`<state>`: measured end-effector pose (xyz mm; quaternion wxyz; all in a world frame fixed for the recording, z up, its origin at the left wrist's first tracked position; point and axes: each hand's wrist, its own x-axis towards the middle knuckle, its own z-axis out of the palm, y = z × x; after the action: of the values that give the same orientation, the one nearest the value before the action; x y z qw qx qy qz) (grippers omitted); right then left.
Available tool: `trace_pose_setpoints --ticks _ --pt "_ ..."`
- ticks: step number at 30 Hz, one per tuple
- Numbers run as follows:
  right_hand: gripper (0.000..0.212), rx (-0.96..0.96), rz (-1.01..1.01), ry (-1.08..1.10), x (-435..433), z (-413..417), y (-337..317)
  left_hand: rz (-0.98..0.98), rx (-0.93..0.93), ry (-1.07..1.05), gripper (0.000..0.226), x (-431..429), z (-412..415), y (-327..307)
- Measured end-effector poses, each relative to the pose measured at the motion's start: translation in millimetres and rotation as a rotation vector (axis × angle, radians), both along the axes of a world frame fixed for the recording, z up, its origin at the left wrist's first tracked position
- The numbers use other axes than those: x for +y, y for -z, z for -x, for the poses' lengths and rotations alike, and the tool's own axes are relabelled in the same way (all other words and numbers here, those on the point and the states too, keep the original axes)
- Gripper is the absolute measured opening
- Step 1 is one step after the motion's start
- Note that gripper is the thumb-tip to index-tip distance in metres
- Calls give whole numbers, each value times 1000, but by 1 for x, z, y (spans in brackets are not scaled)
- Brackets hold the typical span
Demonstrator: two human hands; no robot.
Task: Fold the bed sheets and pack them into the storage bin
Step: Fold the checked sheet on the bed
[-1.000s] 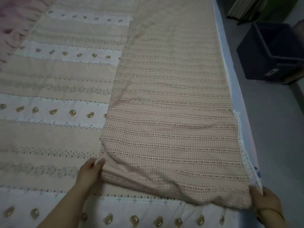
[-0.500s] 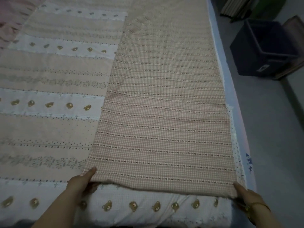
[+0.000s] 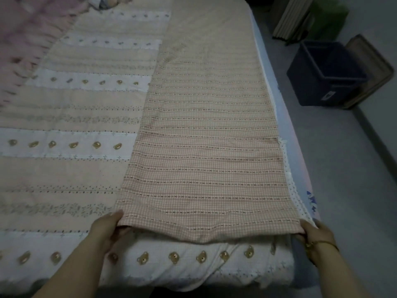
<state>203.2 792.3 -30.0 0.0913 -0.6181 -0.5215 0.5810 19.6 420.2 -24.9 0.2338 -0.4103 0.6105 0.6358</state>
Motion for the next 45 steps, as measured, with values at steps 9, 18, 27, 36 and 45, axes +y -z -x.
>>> trace_pose_setpoints --ticks 9,18,27,36,45 --pt "23 302 -378 -7 18 -46 -95 -53 553 -139 39 -23 -45 -126" --pt "23 342 -308 6 1 -131 -91 -87 507 -133 46 -42 -132 -122" --pt "32 199 -65 -9 -15 -134 -67 24 347 -185 39 -31 -140 -83" --pt "20 270 -93 52 20 -47 -87 131 388 -94 38 -13 -50 -84" --pt "28 334 -157 21 75 109 -112 105 433 -37 35 51 128 -91"
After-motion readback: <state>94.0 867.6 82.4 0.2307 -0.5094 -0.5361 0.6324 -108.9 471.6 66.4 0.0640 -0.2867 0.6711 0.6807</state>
